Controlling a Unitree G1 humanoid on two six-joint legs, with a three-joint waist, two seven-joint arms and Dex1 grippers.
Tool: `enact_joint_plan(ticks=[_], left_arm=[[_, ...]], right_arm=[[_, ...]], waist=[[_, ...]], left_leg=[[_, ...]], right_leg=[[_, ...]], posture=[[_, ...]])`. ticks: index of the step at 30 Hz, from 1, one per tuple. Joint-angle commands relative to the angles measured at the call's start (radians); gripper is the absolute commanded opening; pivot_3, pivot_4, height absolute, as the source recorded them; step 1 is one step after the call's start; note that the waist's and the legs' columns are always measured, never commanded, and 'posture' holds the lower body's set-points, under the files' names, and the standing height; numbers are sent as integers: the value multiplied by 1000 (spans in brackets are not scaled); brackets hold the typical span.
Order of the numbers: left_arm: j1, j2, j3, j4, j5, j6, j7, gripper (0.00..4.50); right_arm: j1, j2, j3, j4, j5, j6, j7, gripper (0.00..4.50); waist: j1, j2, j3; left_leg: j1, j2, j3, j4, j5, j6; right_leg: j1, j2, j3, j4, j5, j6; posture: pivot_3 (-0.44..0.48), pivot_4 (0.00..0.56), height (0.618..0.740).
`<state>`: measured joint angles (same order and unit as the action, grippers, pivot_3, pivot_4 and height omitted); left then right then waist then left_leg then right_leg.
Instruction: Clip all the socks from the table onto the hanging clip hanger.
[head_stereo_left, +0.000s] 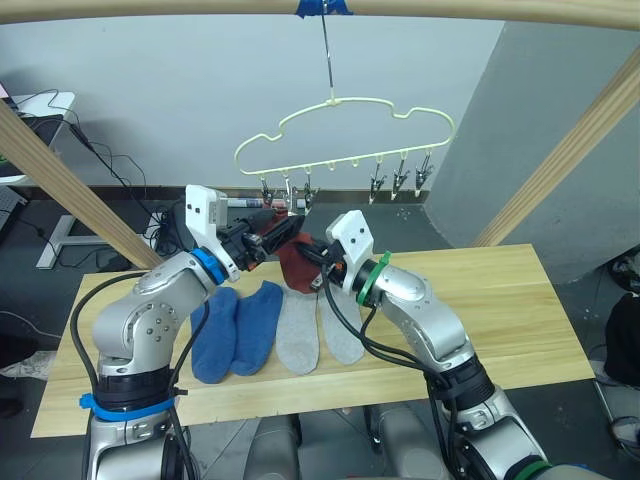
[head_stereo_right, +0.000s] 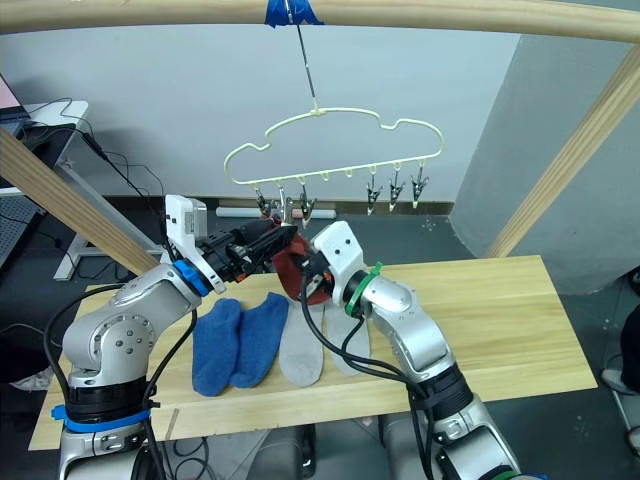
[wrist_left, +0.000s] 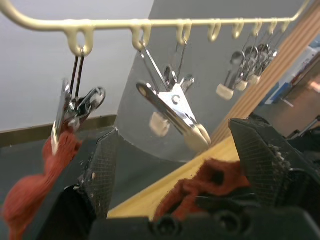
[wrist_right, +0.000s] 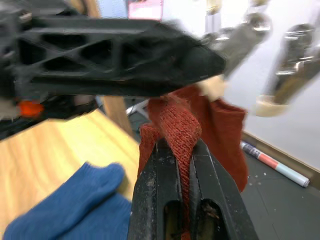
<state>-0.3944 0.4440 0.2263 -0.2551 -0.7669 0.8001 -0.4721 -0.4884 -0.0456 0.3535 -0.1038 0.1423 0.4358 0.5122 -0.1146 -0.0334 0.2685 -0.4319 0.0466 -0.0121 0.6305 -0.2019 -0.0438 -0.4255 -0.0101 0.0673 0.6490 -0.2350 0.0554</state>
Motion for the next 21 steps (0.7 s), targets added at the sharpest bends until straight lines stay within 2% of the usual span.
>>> enact_joint_plan(ticks=[1, 7, 10, 14, 17, 21], left_arm=[[1, 9, -5, -44, 2, -21, -15, 3896], [2, 2, -13, -47, 13, -36, -8, 3896], [17, 13, -27, -60, 58, -82, -14, 3896], [66, 49, -69, -73, 169, -203, -59, 3896], [107, 65, -101, -78, 227, -282, -95, 3896], [135, 47, -127, -86, 253, -330, -104, 3896]], right_arm=[[-1, -19, 13, -77, 17, 35, 32, 0], [1, -66, 22, -125, 18, 95, 63, 0], [9, -186, -5, -247, 71, 220, 146, 0], [37, -389, -116, -366, 175, 390, 235, 0], [41, -485, -192, -360, 222, 489, 249, 0], [61, -549, -171, -268, 196, 518, 235, 0]], waist=[[0, 0, 0], [0, 0, 0], [2, 0, 0], [5, 0, 0], [6, 0, 0], [5, 0, 0]], left_leg=[[0, 0, 0, 0, 0, 0], [0, 0, 0, 0, 0, 0], [0, 0, 0, 0, 0, 0], [0, -1, 1, 0, 0, 0], [0, -1, 1, 0, 0, 0], [0, -1, 2, 0, 0, 0]], right_leg=[[0, 0, 0, 0, 0, 0], [0, 0, 0, 0, 0, 0], [0, 0, 0, 0, 0, 0], [0, -2, 0, -1, 0, 0], [0, -2, 0, -1, -1, -1], [0, -1, 1, -1, -3, 2]], posture=[[-175, 257, 740], [-179, 253, 740], [-177, 258, 740], [-170, 264, 740], [-170, 268, 740], [-172, 268, 740]])
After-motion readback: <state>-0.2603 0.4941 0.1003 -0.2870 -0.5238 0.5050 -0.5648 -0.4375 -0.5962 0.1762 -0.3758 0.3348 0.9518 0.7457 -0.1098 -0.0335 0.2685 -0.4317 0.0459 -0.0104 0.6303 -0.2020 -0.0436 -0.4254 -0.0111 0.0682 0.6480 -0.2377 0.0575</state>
